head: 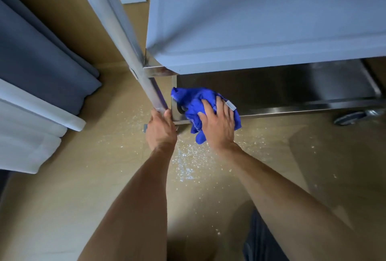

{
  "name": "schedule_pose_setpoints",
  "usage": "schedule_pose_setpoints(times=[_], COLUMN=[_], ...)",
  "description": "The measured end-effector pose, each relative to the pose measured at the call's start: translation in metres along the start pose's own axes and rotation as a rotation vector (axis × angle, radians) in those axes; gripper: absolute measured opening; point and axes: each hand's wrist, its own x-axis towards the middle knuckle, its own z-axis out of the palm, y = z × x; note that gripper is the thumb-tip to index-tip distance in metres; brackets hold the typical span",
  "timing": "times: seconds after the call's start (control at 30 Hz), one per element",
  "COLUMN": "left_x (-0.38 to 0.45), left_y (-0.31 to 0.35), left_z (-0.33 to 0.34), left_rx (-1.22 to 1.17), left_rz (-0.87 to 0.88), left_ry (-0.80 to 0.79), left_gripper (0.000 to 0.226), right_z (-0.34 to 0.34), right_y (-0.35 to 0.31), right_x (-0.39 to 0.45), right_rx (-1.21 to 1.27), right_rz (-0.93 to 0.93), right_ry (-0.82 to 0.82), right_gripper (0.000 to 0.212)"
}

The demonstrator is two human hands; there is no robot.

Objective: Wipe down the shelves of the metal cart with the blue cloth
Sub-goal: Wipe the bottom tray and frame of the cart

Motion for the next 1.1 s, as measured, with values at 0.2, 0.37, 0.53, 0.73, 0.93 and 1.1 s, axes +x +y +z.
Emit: schedule_pose_setpoints(times=[0.2,0.37,0.53,0.73,0.93,1.1], left_x=[-0.009,-0.002,0.008,0.007,-0.002,-0.01], left_y=[0.008,0.001,-0.009,-0.01,-0.002,0.011], left_z=[0.008,0.013,0.011,0.008,0.014,0.023], left_rx=[-0.012,0.001,0.036,0.015,0.014,-0.001], left_rz=[-0.002,0.038,0.052,0.06,0.07,-0.008], left_ry=[0.059,0.091,0.059,0.047,0.069,0.086], left_gripper=[0.034,0.034,0.039,0.039,0.039,0.035], right_z=[-0.025,0.0,0.031,0.028,0.002,-0.03], right_y=[0.076,0.013,-0.102,-0.079,0.025,0.13], right_x=[0.061,0.11,0.094,0.065,0.017,0.026], right_rx=[-0.048,0.013,0.174,0.162,-0.016,-0.02], right_rz=[0.357,0.2,-0.083,-0.013,0.081,0.402], right_ry=[-0.061,-0.147,-0.211,-0.066,0.161,0.252], right_gripper=[0.049,0.05,0.035,0.035,0.039,0.047])
